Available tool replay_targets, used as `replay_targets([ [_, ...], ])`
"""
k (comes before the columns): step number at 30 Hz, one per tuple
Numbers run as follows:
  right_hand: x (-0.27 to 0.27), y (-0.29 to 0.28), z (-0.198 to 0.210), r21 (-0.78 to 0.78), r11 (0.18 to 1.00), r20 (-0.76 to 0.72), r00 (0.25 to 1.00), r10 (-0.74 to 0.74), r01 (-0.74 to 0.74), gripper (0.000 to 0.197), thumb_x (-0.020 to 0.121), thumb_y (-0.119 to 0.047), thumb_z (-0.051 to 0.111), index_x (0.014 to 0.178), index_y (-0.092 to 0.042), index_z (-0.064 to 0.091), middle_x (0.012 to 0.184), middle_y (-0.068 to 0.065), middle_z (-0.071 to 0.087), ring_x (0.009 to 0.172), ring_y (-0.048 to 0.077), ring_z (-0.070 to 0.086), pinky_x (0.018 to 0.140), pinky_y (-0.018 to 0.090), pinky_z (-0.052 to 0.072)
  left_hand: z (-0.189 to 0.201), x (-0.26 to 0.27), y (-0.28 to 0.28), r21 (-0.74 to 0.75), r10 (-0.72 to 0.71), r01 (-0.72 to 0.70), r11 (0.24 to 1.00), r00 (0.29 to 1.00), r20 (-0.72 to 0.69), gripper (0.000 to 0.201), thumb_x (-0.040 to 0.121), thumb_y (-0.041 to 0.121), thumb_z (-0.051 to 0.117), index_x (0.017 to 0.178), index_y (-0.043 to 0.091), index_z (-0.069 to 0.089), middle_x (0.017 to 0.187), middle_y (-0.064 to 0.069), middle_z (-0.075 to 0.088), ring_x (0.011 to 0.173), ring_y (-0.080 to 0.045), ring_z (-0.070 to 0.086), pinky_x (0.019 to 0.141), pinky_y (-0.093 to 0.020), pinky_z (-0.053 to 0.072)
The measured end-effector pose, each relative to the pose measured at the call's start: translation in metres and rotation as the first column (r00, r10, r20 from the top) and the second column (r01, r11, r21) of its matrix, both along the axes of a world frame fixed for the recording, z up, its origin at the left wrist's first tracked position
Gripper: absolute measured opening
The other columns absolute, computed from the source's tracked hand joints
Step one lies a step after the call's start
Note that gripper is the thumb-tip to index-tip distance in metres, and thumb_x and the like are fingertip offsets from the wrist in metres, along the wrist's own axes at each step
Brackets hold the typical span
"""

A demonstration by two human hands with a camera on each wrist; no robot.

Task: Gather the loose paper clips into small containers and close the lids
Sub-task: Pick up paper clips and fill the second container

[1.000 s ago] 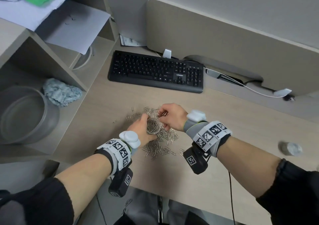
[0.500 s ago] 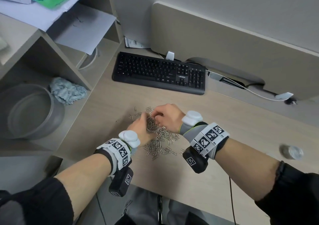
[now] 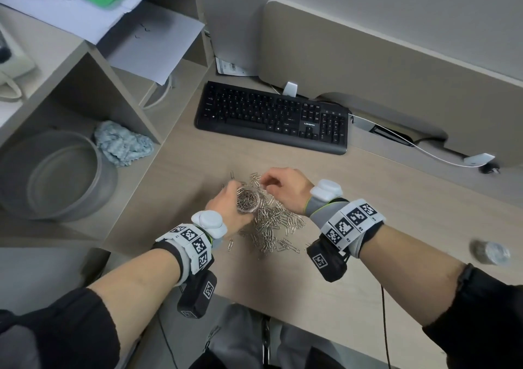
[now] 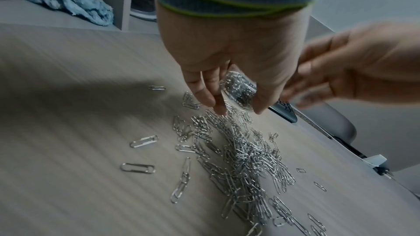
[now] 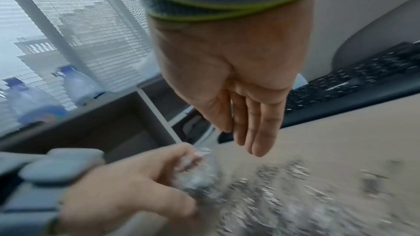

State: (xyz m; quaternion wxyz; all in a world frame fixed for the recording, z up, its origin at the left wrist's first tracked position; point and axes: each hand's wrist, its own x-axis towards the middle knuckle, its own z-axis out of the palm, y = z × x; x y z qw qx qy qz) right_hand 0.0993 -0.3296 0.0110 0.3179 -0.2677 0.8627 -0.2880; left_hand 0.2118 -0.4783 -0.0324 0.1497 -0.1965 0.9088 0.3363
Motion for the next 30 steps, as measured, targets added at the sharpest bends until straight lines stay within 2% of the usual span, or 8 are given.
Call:
replay_targets([
  [3,-0.010,0.022,-0.026,0.298,0.954,-0.076,0.997,-0.022,0.044,0.031,0.092,-0.028,0.062,0.118,-0.013,0.058,0.113,0.007,0.060,0.103,0.027,0.060,0.081,0.030,0.047,-0.002,0.004,-0.013,-0.009,0.007,-0.006,1.000,1.000,0.025,0.065,0.075,0.039,0.075,0.126,0.020,0.040,0.111,-0.003,0.065,0.093,-0.030,0.062,0.078,-0.035,0.050],
  [6,-0.016,0.049,-0.055,0.577,0.812,-0.088,0.995,-0.050,0.092,0.072,0.077,-0.056,0.069,0.129,-0.014,0.043,0.119,0.008,0.047,0.095,0.029,0.058,0.081,0.038,0.052,-0.003,0.010,-0.023,-0.014,0.006,-0.006,1.000,0.999,0.033,0.063,0.076,0.040,0.075,0.125,0.019,0.040,0.107,-0.003,0.066,0.091,-0.029,0.063,0.077,-0.035,0.050],
  [9,-0.009,0.049,-0.069,0.661,0.747,-0.100,0.995,-0.001,0.068,0.097,0.067,-0.075,0.064,0.136,-0.013,0.035,0.125,0.009,0.038,0.099,0.031,0.059,0.080,0.041,0.053,-0.006,0.018,-0.032,-0.020,0.029,-0.027,0.999,0.997,0.068,0.066,0.075,0.041,0.075,0.128,0.021,0.040,0.110,-0.002,0.066,0.096,-0.029,0.063,0.081,-0.035,0.051],
  [13,0.013,0.018,-0.069,0.614,0.790,-0.117,0.990,0.079,0.010,0.102,0.066,-0.079,0.062,0.139,-0.015,0.031,0.128,0.011,0.036,0.100,0.031,0.058,0.080,0.040,0.054,-0.012,0.027,-0.038,-0.017,0.048,-0.046,0.999,0.996,0.081,0.062,0.074,0.043,0.076,0.122,0.025,0.042,0.110,0.000,0.066,0.095,-0.027,0.063,0.077,-0.031,0.048],
  [17,0.032,-0.012,-0.077,0.630,0.774,-0.143,0.970,0.197,-0.064,0.093,0.070,-0.068,0.069,0.135,-0.012,0.031,0.132,0.014,0.034,0.089,0.031,0.060,0.068,0.036,0.050,-0.011,0.031,-0.039,0.001,0.055,-0.055,0.998,0.995,0.084,0.058,0.074,0.040,0.077,0.119,0.027,0.043,0.109,0.002,0.066,0.095,-0.027,0.063,0.074,-0.030,0.046],
  [22,0.039,-0.019,-0.078,0.633,0.763,-0.105,0.962,0.251,-0.130,0.063,0.090,-0.032,0.066,0.137,-0.010,0.032,0.137,0.021,0.037,0.093,0.034,0.064,0.071,0.037,0.054,-0.015,0.028,-0.041,-0.014,0.053,-0.052,0.999,0.995,0.090,0.062,0.073,0.041,0.077,0.122,0.025,0.042,0.108,0.002,0.065,0.093,-0.028,0.062,0.070,-0.028,0.041],
  [26,0.036,-0.010,-0.077,0.569,0.816,-0.100,0.977,0.188,-0.099,0.050,0.090,0.002,0.054,0.137,-0.005,0.040,0.126,0.017,0.049,0.082,0.026,0.060,0.068,0.027,0.045,-0.019,0.023,-0.038,-0.019,0.021,-0.019,1.000,0.995,0.096,0.062,0.073,0.041,0.077,0.122,0.024,0.042,0.105,0.002,0.065,0.090,-0.027,0.063,0.072,-0.030,0.046],
  [30,0.023,0.005,-0.068,0.433,0.901,-0.003,1.000,-0.029,0.027,0.047,0.088,0.005,0.052,0.127,-0.020,0.058,0.117,0.010,0.064,0.090,0.027,0.067,0.075,0.032,0.056,-0.021,0.015,-0.031,-0.034,-0.019,0.023,0.999,0.993,0.115,0.066,0.075,0.040,0.075,0.127,0.022,0.039,0.108,-0.002,0.065,0.090,-0.029,0.062,0.074,-0.034,0.049],
])
